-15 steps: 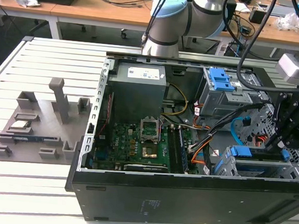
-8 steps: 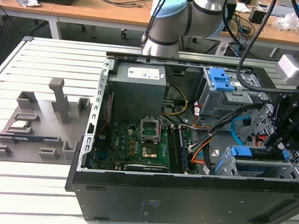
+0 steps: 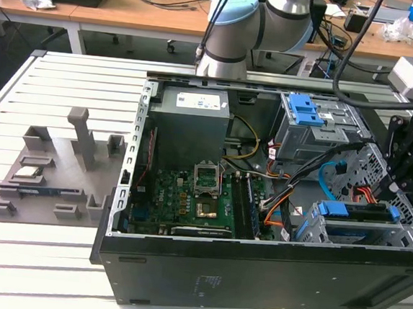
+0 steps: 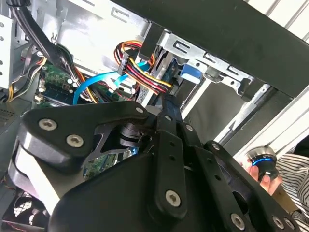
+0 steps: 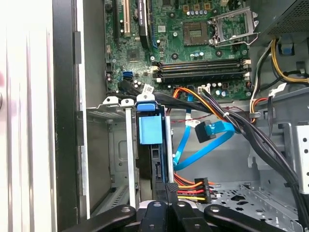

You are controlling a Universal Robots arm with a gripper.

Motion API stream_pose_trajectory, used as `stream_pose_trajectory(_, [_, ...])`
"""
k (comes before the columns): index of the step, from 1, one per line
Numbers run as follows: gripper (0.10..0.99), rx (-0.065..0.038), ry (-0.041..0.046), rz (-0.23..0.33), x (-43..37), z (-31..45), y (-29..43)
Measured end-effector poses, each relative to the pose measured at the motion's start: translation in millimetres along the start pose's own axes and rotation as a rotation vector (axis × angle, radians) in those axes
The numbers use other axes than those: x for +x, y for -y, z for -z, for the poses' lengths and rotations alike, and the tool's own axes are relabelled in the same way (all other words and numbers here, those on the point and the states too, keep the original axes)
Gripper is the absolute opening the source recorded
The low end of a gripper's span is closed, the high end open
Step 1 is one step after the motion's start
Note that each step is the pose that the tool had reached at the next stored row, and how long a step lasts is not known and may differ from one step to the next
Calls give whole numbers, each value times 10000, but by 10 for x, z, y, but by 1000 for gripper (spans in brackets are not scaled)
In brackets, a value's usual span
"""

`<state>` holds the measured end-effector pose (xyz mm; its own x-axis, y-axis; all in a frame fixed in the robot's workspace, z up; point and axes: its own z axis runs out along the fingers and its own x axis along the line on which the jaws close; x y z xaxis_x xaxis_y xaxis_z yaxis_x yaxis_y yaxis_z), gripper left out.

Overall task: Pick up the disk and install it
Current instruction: 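Insert the first disk wire, then insert the second disk wire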

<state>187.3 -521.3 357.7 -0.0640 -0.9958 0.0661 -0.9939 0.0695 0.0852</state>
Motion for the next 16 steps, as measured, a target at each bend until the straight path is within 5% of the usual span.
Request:
stream_pose_trajectory(6, [106,0,2,0,13,216,-19])
stream_pose_trajectory(16, [106,0,2,0,14,230,-20])
